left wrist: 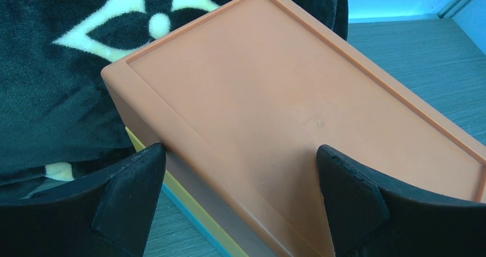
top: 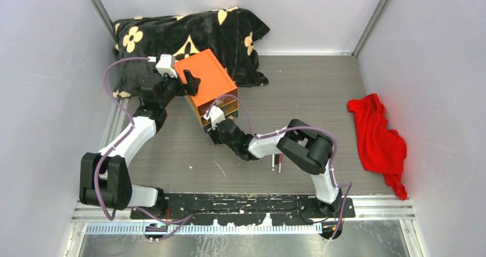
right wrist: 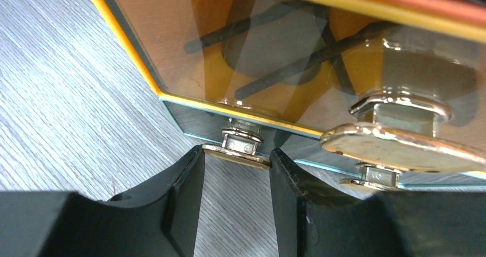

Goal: Organize the makeup
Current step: Open the drawer in the storage box, then pick up the lipstick at the center of the board, then place the lipstick in the drawer.

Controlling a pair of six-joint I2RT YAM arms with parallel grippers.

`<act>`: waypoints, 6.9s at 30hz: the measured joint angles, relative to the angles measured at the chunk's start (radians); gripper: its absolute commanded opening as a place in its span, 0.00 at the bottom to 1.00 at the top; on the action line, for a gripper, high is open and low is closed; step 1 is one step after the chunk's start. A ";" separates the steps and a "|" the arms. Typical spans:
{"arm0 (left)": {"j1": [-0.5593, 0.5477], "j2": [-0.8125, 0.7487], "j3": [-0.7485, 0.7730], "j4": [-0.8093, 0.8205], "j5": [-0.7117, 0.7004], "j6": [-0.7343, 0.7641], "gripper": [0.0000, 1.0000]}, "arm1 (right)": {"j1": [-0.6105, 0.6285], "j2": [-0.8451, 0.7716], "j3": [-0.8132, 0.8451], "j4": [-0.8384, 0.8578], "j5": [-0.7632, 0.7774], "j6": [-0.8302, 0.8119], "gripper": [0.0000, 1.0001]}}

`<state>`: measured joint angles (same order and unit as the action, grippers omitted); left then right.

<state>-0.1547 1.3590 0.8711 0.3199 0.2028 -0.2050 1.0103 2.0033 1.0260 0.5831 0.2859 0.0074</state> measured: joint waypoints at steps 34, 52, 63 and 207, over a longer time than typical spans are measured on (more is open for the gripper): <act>0.000 0.000 -0.004 0.006 0.000 -0.001 1.00 | 0.109 -0.149 -0.278 0.137 0.088 0.072 0.18; 0.000 0.002 -0.004 0.010 0.001 -0.001 1.00 | 0.158 -0.210 -0.368 0.150 0.131 0.102 0.21; 0.000 0.002 -0.004 0.011 0.002 -0.001 1.00 | 0.173 -0.219 -0.377 0.140 0.151 0.104 0.56; 0.003 0.003 0.023 -0.037 0.005 -0.004 1.00 | -0.198 -0.598 0.024 -0.991 -0.214 0.478 0.01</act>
<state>-0.1520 1.3624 0.8936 0.2829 0.2081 -0.2092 0.8120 1.4055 1.0504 -0.4084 0.0723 0.4854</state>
